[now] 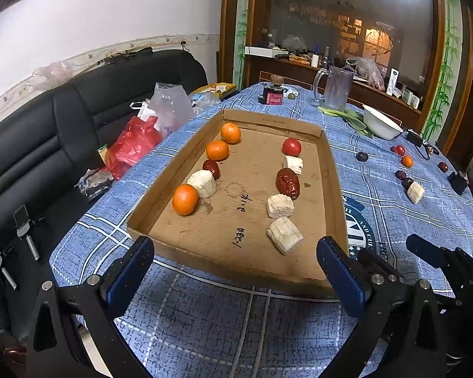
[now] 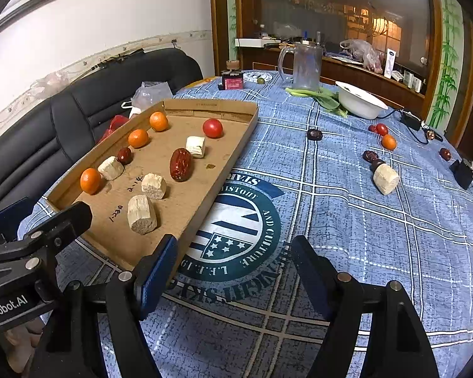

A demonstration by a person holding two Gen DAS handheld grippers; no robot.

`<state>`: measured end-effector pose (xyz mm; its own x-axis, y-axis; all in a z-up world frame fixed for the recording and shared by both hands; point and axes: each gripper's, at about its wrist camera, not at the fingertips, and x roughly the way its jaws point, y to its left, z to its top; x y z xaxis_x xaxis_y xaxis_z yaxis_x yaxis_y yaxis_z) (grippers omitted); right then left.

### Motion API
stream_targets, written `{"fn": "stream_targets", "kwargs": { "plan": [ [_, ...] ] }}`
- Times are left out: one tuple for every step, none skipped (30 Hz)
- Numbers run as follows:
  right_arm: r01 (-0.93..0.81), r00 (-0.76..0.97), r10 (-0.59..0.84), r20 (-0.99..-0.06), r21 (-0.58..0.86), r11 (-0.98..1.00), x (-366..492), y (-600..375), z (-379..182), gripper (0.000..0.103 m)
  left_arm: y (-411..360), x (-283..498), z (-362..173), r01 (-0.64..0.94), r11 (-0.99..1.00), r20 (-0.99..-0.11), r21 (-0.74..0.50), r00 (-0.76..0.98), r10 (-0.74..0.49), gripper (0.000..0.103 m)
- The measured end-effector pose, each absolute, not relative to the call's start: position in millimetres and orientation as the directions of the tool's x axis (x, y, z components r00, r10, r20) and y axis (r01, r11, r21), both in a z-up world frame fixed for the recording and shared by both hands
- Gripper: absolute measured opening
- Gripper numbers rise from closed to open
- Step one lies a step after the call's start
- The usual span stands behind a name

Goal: Organize fruits

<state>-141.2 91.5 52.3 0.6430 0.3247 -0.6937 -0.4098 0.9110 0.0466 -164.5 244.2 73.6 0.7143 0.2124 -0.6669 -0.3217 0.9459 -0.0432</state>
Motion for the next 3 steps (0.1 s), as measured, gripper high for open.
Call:
{"fn": "stream_targets", "kwargs": {
  "plan": [
    [-0.409,0.644,0.326,-0.692,0.049,0.911,-142.3,89.8,52.9,0.079,243.4,-165.1,74.1,-0.322,0.946,-0.667,-0.042,0.714,0.214,0.103],
    [-0.407,0.646,0.327,-0.69,0.051,0.912,-142.6,88.6,53.4,0.08,242.1,-166.1,75.1,-0.322,0.946,-0.667,-0.037,0.713,0.217,0.103],
    [-0.405,0.647,0.327,-0.689,0.052,0.913,-143.4,87.7,53.5,0.08,241.3,-166.4,76.0,-0.322,0.946,-0.668,-0.035,0.712,0.217,0.103]
  ]
}}
